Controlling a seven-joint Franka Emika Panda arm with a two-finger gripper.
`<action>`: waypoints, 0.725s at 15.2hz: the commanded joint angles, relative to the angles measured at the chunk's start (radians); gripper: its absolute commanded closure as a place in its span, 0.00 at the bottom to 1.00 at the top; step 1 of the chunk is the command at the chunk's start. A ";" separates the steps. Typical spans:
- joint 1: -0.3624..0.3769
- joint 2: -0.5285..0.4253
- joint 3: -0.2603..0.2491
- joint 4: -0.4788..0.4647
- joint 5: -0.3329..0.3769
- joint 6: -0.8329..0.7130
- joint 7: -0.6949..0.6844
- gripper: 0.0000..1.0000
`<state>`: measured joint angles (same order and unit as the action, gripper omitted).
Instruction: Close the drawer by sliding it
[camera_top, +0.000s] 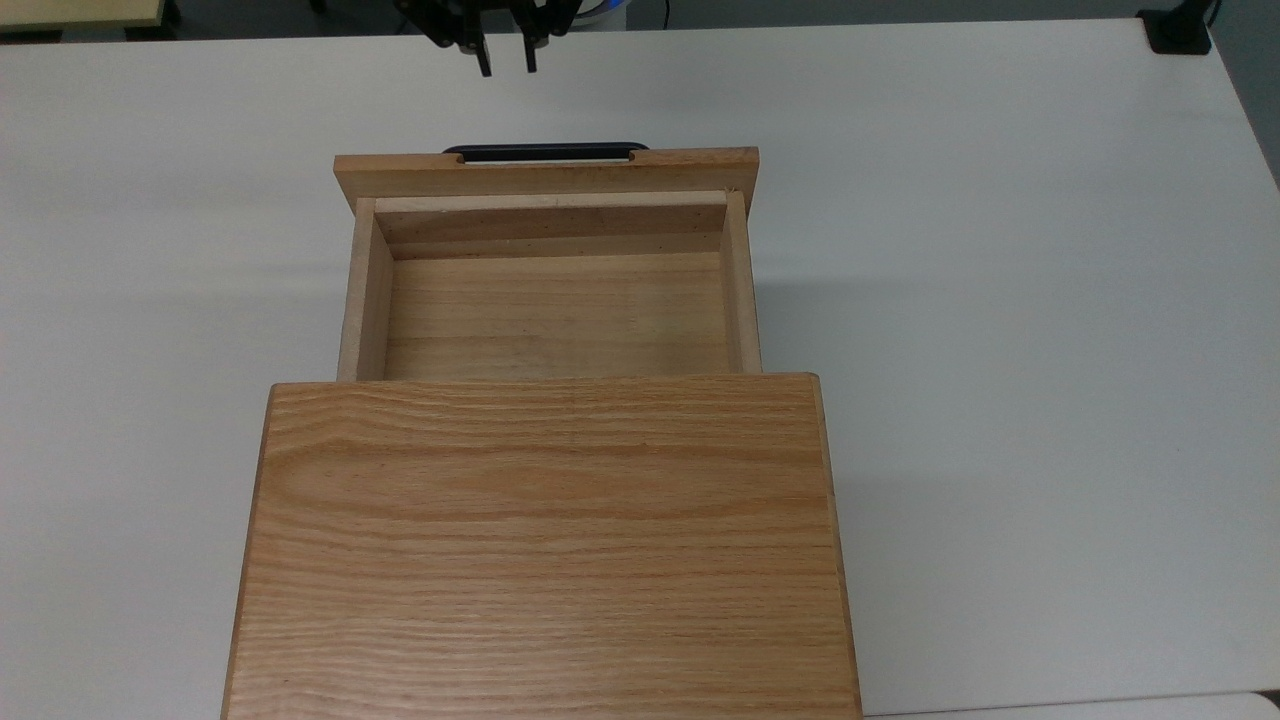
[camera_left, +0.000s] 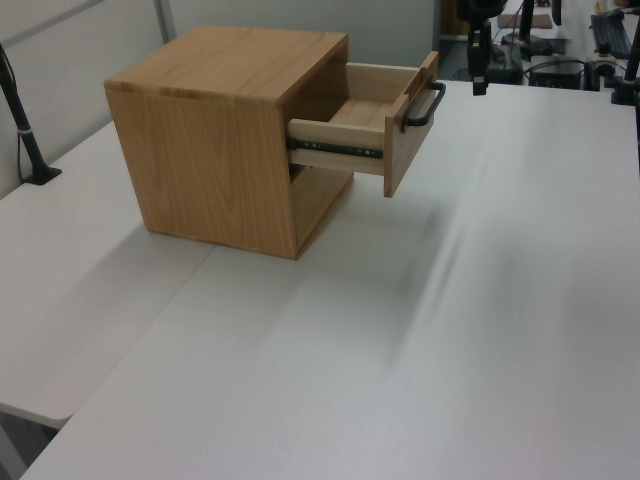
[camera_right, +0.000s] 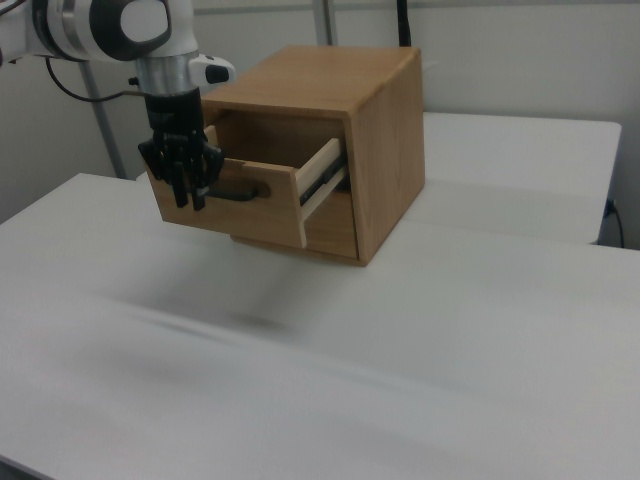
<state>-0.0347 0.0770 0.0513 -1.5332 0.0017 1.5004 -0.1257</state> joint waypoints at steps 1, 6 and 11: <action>0.033 -0.019 -0.034 -0.019 0.023 -0.019 -0.011 1.00; 0.064 0.020 -0.036 -0.018 0.023 -0.003 -0.052 1.00; 0.094 0.098 -0.036 -0.010 0.021 0.151 -0.055 1.00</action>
<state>0.0258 0.1321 0.0416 -1.5433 0.0029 1.5629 -0.1543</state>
